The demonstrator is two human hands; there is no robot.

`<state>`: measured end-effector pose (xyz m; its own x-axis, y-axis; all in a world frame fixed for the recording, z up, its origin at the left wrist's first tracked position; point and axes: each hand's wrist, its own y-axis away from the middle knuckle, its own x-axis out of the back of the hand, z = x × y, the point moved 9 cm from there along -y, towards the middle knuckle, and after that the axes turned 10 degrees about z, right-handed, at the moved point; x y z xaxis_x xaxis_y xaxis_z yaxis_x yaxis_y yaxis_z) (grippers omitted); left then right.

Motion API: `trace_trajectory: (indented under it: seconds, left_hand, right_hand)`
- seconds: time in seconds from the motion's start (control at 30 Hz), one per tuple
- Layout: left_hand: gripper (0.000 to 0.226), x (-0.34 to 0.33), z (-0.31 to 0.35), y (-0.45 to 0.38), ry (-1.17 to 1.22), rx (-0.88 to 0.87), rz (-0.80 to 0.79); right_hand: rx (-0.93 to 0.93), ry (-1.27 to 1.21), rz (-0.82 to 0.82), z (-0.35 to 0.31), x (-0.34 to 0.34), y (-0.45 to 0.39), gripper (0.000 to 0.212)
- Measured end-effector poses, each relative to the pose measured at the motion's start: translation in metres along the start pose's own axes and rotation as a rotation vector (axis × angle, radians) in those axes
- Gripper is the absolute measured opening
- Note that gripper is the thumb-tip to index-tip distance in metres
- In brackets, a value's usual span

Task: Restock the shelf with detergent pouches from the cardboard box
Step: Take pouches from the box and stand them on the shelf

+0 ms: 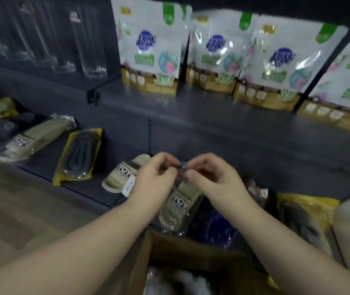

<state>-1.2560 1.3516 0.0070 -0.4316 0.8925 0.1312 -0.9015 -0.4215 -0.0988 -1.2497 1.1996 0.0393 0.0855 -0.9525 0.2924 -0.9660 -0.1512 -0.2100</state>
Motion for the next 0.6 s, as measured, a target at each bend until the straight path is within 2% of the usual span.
trace_trajectory:
  seconds: [0.07, 0.17, 0.23, 0.3, 0.43, 0.5, 0.6]
  left_hand:
    - [0.03, -0.022, -0.042, 0.033, -0.074, 0.137, -0.176]
    - [0.032, -0.051, -0.115, 0.085, -0.345, 0.324, -0.469]
    - [0.024, -0.063, -0.163, 0.113, -0.632, 0.341, -0.674]
    - [0.016, -0.068, -0.198, 0.134, -0.867, 0.343, -0.826]
    - [0.03, -0.066, -0.258, 0.15, -1.055, 0.467, -0.943]
    - [0.034, -0.066, -0.279, 0.15, -1.159, 0.455, -0.996]
    - [0.043, -0.067, -0.309, 0.161, -1.292, 0.432, -1.126]
  right_hand:
    - [-0.104, 0.1, -0.094, 0.051, 0.002, 0.034, 0.015]
    - [-0.269, 0.287, -0.288, 0.119, -0.003, 0.08, 0.007]
    - [-0.38, 0.466, -0.469, 0.16, -0.013, 0.112, 0.01]
    - [-0.483, 0.58, -0.576, 0.197, -0.021, 0.138, 0.012]
    - [-0.655, 0.738, -0.695, 0.258, -0.033, 0.177, 0.026]
    - [-0.719, 0.797, -0.769, 0.282, -0.04, 0.191, 0.025]
    - [-0.747, 0.938, -0.886, 0.31, -0.049, 0.199, 0.037]
